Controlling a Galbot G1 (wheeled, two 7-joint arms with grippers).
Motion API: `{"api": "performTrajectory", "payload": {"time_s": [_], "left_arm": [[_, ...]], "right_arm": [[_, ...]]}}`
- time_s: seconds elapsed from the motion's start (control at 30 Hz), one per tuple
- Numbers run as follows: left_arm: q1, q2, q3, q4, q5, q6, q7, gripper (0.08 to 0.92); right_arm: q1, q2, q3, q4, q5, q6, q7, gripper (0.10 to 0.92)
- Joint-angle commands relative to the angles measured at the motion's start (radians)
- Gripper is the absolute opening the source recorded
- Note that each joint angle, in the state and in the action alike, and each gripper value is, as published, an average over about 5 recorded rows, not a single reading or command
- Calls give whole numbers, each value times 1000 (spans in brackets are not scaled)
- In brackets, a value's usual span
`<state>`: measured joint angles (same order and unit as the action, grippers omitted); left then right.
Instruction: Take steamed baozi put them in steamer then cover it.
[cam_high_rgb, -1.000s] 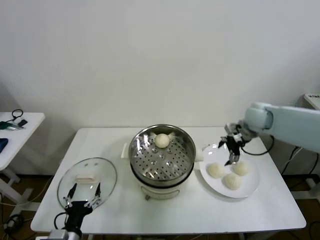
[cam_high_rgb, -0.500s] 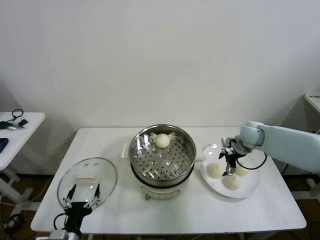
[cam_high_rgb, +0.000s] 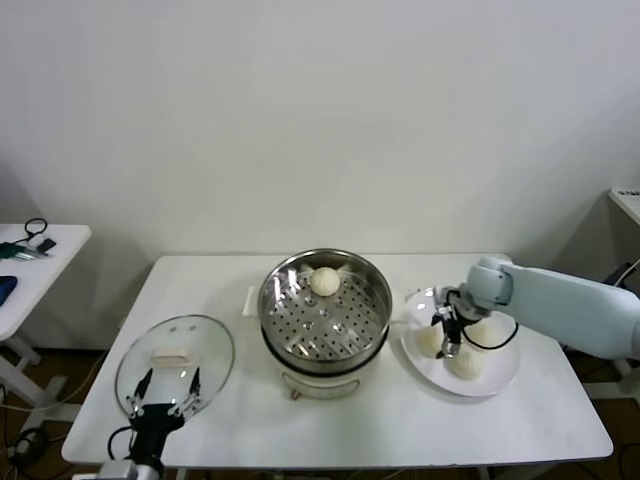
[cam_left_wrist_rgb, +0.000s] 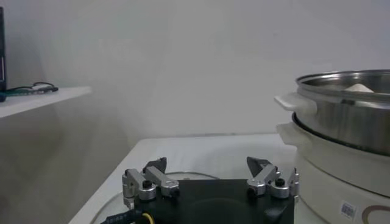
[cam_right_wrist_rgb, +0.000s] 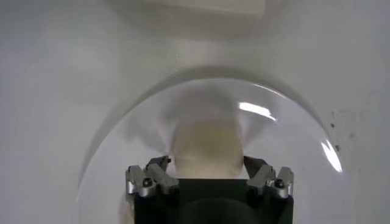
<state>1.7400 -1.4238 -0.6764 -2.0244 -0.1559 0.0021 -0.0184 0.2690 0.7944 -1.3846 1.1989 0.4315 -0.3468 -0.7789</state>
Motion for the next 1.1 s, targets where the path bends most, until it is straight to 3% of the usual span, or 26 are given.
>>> {"api": "performTrajectory", "payload": {"time_s": [0.03, 0.37, 0.57, 0.83, 1.1], "left_arm": [[3, -1, 2, -2, 2, -2, -1, 823], [8, -2, 8, -10, 5, -4, -2, 823], [7, -3, 18, -10, 10, -3, -1, 823], [2, 0, 30, -17, 15, 1, 1, 823], [5, 5, 33, -25, 18, 0, 2, 823]], "right_arm": [[-27, 7, 33, -11, -6, -3, 4, 714], [165, -42, -82, 62, 43, 17, -52, 665], [493, -34, -293, 129, 134, 52, -110, 662], [938, 103, -469, 239, 353, 61, -197, 662], [894, 288, -284, 378, 549, -91, -46, 664]]}}
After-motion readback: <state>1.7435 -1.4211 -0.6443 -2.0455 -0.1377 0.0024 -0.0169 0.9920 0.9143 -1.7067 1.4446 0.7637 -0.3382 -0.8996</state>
